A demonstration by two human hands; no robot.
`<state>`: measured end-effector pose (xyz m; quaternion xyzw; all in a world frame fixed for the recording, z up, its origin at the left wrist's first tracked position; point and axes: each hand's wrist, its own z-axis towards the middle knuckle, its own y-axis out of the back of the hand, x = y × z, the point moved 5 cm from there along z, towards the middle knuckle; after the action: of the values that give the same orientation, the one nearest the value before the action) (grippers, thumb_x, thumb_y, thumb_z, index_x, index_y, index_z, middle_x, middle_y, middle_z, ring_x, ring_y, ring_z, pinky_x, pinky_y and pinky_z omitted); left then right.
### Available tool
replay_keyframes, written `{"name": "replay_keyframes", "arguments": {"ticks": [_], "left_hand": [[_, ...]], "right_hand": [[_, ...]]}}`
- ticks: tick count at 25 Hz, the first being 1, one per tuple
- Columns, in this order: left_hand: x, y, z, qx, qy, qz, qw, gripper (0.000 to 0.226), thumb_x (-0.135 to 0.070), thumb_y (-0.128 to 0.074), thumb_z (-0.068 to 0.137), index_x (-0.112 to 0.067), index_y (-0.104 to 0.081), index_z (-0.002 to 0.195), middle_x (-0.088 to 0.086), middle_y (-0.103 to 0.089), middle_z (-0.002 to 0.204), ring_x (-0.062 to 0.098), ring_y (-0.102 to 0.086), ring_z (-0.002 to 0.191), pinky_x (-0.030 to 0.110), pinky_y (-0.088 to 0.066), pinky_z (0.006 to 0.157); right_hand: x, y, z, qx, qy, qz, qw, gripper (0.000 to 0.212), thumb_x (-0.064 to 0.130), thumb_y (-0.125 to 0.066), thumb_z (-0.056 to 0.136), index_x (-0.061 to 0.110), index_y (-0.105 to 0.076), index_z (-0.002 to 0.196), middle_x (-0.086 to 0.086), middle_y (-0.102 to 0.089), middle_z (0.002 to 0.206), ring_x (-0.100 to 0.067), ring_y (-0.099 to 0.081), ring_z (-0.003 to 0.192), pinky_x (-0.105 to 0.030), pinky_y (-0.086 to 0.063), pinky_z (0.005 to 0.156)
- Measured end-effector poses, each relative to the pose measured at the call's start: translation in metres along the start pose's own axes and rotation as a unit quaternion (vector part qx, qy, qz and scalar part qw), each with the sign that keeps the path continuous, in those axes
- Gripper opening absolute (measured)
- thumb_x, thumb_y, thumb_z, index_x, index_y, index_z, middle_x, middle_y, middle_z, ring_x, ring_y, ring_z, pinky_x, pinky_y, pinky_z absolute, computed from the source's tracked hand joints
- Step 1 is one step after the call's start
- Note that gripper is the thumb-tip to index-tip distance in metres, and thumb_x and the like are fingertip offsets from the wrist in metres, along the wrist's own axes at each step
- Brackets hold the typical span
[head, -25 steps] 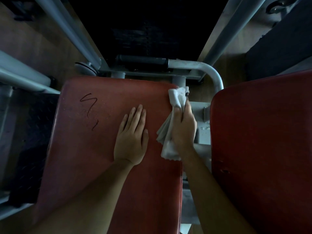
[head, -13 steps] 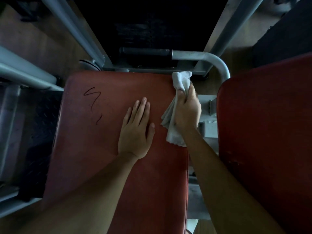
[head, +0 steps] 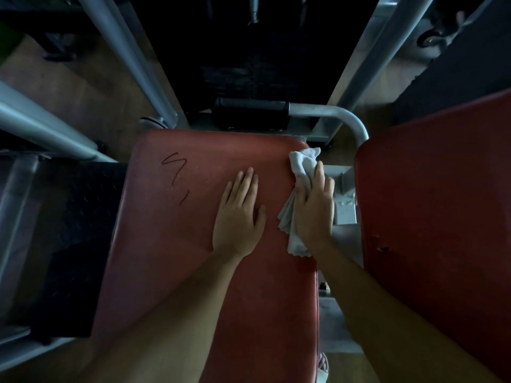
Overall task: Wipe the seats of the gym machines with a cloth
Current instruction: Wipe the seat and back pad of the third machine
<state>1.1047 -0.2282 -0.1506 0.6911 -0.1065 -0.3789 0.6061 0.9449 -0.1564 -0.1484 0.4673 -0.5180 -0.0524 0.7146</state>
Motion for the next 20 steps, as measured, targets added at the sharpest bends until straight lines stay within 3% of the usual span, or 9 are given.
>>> {"name": "replay_keyframes", "arguments": {"ticks": [4, 6, 8, 10, 13, 16, 20], "left_hand": [[0.006, 0.019, -0.004, 0.016, 0.000, -0.137, 0.990, 0.058, -0.024, -0.046, 0.102, -0.014, -0.029, 0.156, -0.003, -0.021, 0.166, 0.007, -0.006, 0.154, 0.041, -0.015, 0.125], [0.024, 0.039, -0.014, -0.047, 0.031, -0.146, 0.988, 0.053, -0.023, -0.049, 0.102, -0.016, -0.038, 0.153, -0.003, -0.033, 0.161, 0.009, -0.019, 0.152, 0.044, -0.023, 0.122], [0.057, 0.058, -0.032, -0.136, 0.093, -0.082, 0.983, 0.053, -0.028, -0.052, 0.098, -0.014, -0.044, 0.149, 0.001, -0.040, 0.157, 0.018, -0.030, 0.148, 0.049, -0.028, 0.118], [0.096, 0.067, -0.050, -0.162, 0.180, -0.014, 0.970, 0.064, -0.043, -0.050, 0.095, -0.013, -0.040, 0.150, 0.007, -0.035, 0.159, 0.026, -0.029, 0.148, 0.053, -0.023, 0.120], [0.124, 0.064, -0.063, -0.117, 0.279, 0.024, 0.953, 0.092, -0.066, -0.042, 0.089, -0.007, -0.023, 0.156, 0.012, -0.020, 0.165, 0.029, -0.016, 0.153, 0.054, -0.015, 0.123], [0.119, 0.060, -0.061, -0.093, 0.322, 0.029, 0.942, 0.111, -0.080, -0.041, 0.082, -0.003, -0.013, 0.157, 0.015, -0.008, 0.167, 0.027, -0.006, 0.155, 0.054, -0.012, 0.124], [0.116, 0.059, -0.061, -0.075, 0.326, 0.060, 0.940, 0.128, -0.091, -0.040, 0.072, 0.001, -0.011, 0.157, 0.019, -0.003, 0.166, 0.029, -0.003, 0.155, 0.055, -0.010, 0.124]], "right_hand": [[0.016, 0.001, 0.001, -0.015, 0.059, -0.066, 0.996, 0.048, 0.025, -0.054, 0.103, 0.012, -0.044, 0.149, -0.010, -0.057, 0.134, -0.029, -0.053, 0.109, -0.030, -0.040, 0.093], [0.022, -0.003, 0.006, -0.006, 0.084, -0.087, 0.993, 0.048, 0.019, -0.056, 0.101, 0.013, -0.046, 0.147, -0.007, -0.056, 0.138, -0.029, -0.052, 0.112, -0.038, -0.044, 0.098], [0.024, -0.007, 0.014, 0.002, 0.104, -0.088, 0.991, 0.046, 0.019, -0.056, 0.100, 0.013, -0.049, 0.145, -0.006, -0.055, 0.142, -0.030, -0.051, 0.120, -0.046, -0.045, 0.101], [0.030, -0.015, 0.022, 0.019, 0.133, -0.097, 0.986, 0.045, 0.024, -0.054, 0.102, 0.014, -0.049, 0.146, -0.005, -0.054, 0.144, -0.029, -0.049, 0.130, -0.048, -0.043, 0.104], [0.041, -0.028, 0.040, 0.062, 0.167, -0.106, 0.978, 0.043, 0.025, -0.048, 0.106, 0.016, -0.047, 0.148, -0.004, -0.053, 0.146, -0.024, -0.044, 0.137, -0.041, -0.031, 0.113], [0.055, -0.039, 0.059, 0.098, 0.208, -0.091, 0.969, 0.041, 0.021, -0.047, 0.105, 0.010, -0.050, 0.145, -0.008, -0.057, 0.142, -0.020, -0.045, 0.136, -0.033, -0.027, 0.116], [0.076, -0.060, 0.073, 0.148, 0.221, -0.091, 0.960, 0.046, 0.027, -0.046, 0.105, 0.011, -0.047, 0.148, -0.007, -0.055, 0.144, -0.022, -0.044, 0.138, -0.036, -0.028, 0.119]]}}
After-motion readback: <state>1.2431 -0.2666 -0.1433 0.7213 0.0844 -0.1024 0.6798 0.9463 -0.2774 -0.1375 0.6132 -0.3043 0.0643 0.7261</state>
